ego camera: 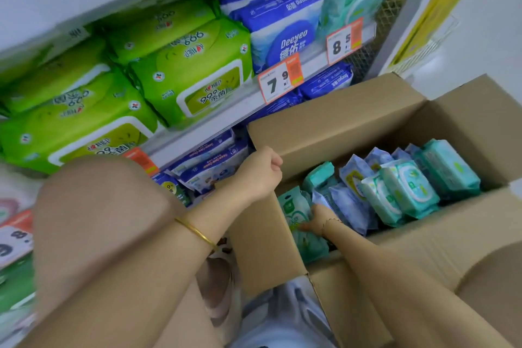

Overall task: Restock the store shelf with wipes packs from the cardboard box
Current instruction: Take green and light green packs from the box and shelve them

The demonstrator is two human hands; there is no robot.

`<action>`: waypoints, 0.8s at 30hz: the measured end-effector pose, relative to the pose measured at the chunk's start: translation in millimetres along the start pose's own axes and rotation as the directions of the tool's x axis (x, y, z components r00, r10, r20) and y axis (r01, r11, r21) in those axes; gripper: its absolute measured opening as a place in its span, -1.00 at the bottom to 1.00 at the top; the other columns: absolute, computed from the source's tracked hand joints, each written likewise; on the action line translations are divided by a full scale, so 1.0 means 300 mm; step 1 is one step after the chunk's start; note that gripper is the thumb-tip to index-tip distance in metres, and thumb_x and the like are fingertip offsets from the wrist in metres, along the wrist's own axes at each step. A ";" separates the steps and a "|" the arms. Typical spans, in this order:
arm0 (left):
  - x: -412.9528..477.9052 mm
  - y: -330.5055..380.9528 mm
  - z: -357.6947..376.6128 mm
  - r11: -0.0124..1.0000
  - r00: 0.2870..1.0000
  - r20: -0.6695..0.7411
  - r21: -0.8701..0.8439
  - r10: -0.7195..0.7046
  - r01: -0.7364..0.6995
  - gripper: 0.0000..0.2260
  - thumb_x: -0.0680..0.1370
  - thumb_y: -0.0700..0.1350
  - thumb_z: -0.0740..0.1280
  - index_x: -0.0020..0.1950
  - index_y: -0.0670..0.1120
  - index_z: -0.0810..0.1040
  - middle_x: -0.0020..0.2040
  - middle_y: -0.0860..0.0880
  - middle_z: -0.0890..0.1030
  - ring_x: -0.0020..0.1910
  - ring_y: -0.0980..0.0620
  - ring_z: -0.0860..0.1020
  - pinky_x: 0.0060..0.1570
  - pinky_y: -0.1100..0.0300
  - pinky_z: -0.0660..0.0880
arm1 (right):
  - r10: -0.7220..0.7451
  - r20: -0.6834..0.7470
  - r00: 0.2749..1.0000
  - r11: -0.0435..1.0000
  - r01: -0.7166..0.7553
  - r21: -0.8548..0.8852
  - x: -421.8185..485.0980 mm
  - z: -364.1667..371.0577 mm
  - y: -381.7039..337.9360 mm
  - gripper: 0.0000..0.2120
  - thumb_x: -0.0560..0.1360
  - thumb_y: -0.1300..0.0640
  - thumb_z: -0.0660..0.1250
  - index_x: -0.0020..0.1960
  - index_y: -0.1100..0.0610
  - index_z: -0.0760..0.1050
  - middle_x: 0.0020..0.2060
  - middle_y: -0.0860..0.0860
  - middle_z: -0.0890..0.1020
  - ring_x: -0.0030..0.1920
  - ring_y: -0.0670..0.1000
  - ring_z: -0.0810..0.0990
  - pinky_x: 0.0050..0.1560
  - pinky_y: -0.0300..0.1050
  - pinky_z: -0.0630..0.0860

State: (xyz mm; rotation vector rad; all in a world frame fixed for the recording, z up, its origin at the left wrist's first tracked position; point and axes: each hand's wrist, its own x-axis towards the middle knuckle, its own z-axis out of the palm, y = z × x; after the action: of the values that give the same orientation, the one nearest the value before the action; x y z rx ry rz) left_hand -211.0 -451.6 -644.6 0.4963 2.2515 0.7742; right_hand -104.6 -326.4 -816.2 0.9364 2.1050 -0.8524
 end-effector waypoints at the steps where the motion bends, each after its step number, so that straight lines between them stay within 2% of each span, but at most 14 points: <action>1: -0.005 -0.003 -0.006 1.000 1.000 0.000 -0.009 -0.001 0.001 -0.80 0.58 -0.20 0.19 0.20 -0.10 0.44 0.07 -0.03 0.52 0.09 -0.03 0.55 0.14 0.01 0.53 | -0.006 0.020 1.000 1.000 0.006 -0.001 -0.019 -0.025 -0.008 -0.53 0.44 0.01 0.41 0.24 0.24 0.42 0.09 0.13 0.57 0.12 0.11 0.54 0.06 -0.08 0.49; 2: -0.013 -0.005 -0.013 1.000 1.000 0.003 -0.021 -0.003 0.003 -0.79 0.58 -0.20 0.20 0.20 -0.10 0.44 0.07 -0.03 0.53 0.09 -0.03 0.55 0.14 0.00 0.53 | -0.014 0.022 1.000 0.999 0.013 0.031 -0.040 -0.064 -0.017 -0.55 0.45 0.03 0.41 0.22 0.25 0.45 0.13 0.16 0.58 0.14 0.13 0.56 0.09 -0.06 0.50; 4: -0.038 -0.003 -0.029 0.999 1.000 0.004 -0.052 -0.004 0.005 -0.80 0.57 -0.18 0.21 0.19 -0.09 0.44 0.09 -0.06 0.55 0.06 -0.02 0.56 0.14 -0.01 0.53 | -0.036 0.023 0.999 0.986 0.032 0.165 -0.091 -0.181 -0.034 -0.63 0.43 0.08 0.43 0.14 0.27 0.50 0.05 0.18 0.61 0.03 0.15 0.60 -0.03 -0.03 0.54; 6: -0.075 0.011 -0.055 0.996 1.000 -0.008 -0.087 0.013 -0.014 -0.78 0.57 -0.15 0.24 0.21 -0.11 0.43 0.09 -0.07 0.55 0.00 -0.04 0.58 0.12 -0.02 0.54 | -0.137 0.052 0.989 0.934 0.111 0.340 -0.171 -0.330 -0.058 -0.77 0.42 0.15 0.45 0.02 0.23 0.55 0.00 0.22 0.64 -0.08 0.14 0.58 -0.17 -0.06 0.50; 8: -0.126 0.040 -0.091 0.987 0.999 -0.016 -0.159 0.029 -0.031 -0.69 0.58 -0.12 0.26 0.29 -0.18 0.39 0.09 -0.09 0.54 0.00 -0.09 0.60 0.03 0.03 0.58 | -0.301 0.097 0.949 0.863 0.228 0.451 -0.298 -0.469 -0.103 -0.85 0.41 0.16 0.46 -0.05 0.16 0.59 0.05 0.31 0.63 -0.09 0.14 0.57 -0.17 -0.06 0.45; 9: -0.156 0.057 -0.118 0.977 0.999 -0.015 -0.212 0.033 -0.036 -0.65 0.58 -0.11 0.27 0.31 -0.22 0.37 0.10 -0.12 0.54 0.00 -0.09 0.60 -0.06 0.08 0.58 | -0.398 0.106 0.911 0.820 0.301 0.487 -0.376 -0.522 -0.134 -0.82 0.38 0.14 0.49 -0.03 0.13 0.60 0.06 0.30 0.63 -0.09 0.12 0.60 -0.14 -0.08 0.45; 11: -0.229 0.093 -0.191 0.944 0.997 -0.012 -0.322 0.071 -0.071 -0.66 0.57 -0.10 0.29 0.26 -0.28 0.43 0.07 -0.16 0.58 -0.13 -0.01 0.59 -0.28 0.21 0.55 | -0.564 0.104 0.819 0.714 0.421 0.559 -0.531 -0.603 -0.210 -0.59 0.25 0.05 0.57 0.04 0.16 0.60 0.05 0.22 0.66 -0.08 0.08 0.68 -0.12 -0.10 0.58; 13: -0.325 0.123 -0.295 0.900 0.988 -0.064 -0.408 0.138 -0.152 -0.77 0.58 -0.12 0.28 0.11 -0.28 0.53 -0.05 -0.15 0.58 -0.30 0.08 0.53 -0.47 0.32 0.48 | -0.708 0.073 0.703 0.604 0.548 0.578 -0.684 -0.655 -0.314 -0.39 0.09 -0.08 0.63 0.05 0.18 0.62 0.03 0.17 0.68 -0.04 0.09 0.69 -0.11 -0.08 0.64; 14: -0.383 0.134 -0.354 0.876 0.979 -0.114 -0.438 0.169 -0.202 -0.84 0.58 -0.14 0.27 0.00 -0.23 0.54 -0.12 -0.13 0.58 -0.36 0.11 0.52 -0.50 0.34 0.46 | -0.755 0.058 0.653 0.567 0.606 0.558 -0.758 -0.673 -0.374 -0.36 0.03 -0.12 0.64 0.02 0.16 0.64 0.01 0.14 0.69 -0.04 0.08 0.69 -0.12 -0.09 0.65; 16: -0.509 0.155 -0.485 0.842 0.940 -0.268 -0.439 0.211 -0.314 -0.87 0.58 -0.18 0.26 -0.16 -0.13 0.49 -0.24 -0.07 0.57 -0.41 0.15 0.52 -0.51 0.33 0.45 | -0.828 0.026 0.560 0.490 0.700 0.520 -0.884 -0.691 -0.514 -0.41 0.02 -0.12 0.63 -0.03 0.12 0.66 -0.05 0.11 0.71 -0.09 0.04 0.70 -0.15 -0.12 0.65; 19: -0.657 0.148 -0.696 0.795 0.830 -0.519 -0.406 0.206 -0.451 -0.82 0.59 -0.18 0.25 -0.22 -0.13 0.48 -0.32 -0.06 0.55 -0.47 0.15 0.50 -0.48 0.30 0.45 | -0.888 -0.087 0.451 0.347 0.782 0.517 -1.022 -0.680 -0.763 -0.64 0.16 0.04 0.50 -0.09 0.17 0.63 -0.20 0.01 0.73 -0.24 -0.07 0.69 -0.18 -0.16 0.65; 22: -0.729 0.098 -0.885 0.797 0.711 -0.689 -0.347 0.140 -0.494 -0.82 0.55 -0.13 0.31 -0.14 -0.24 0.54 -0.24 -0.15 0.56 -0.35 0.00 0.51 -0.28 0.18 0.44 | -0.902 -0.149 0.406 0.295 0.829 0.474 -1.105 -0.638 -1.021 -0.90 0.40 0.17 0.35 -0.09 0.15 0.56 -0.34 -0.06 0.70 -0.34 -0.15 0.66 -0.19 -0.23 0.62; 24: -0.741 0.059 -0.986 0.790 0.669 -0.737 -0.354 0.094 -0.501 -0.89 0.56 -0.19 0.28 -0.12 -0.20 0.55 -0.21 -0.10 0.59 -0.34 0.05 0.55 -0.28 0.20 0.48 | -0.903 -0.168 0.396 0.280 0.838 0.468 -1.133 -0.612 -1.175 -0.97 0.49 0.23 0.31 -0.10 0.15 0.53 -0.42 -0.08 0.68 -0.41 -0.17 0.65 -0.31 -0.29 0.62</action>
State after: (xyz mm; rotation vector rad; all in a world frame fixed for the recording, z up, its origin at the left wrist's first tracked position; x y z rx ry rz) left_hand -268.5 -672.2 -352.7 0.3458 2.4431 1.9969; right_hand -267.2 -493.9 -348.3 -0.2789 2.2390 -2.0324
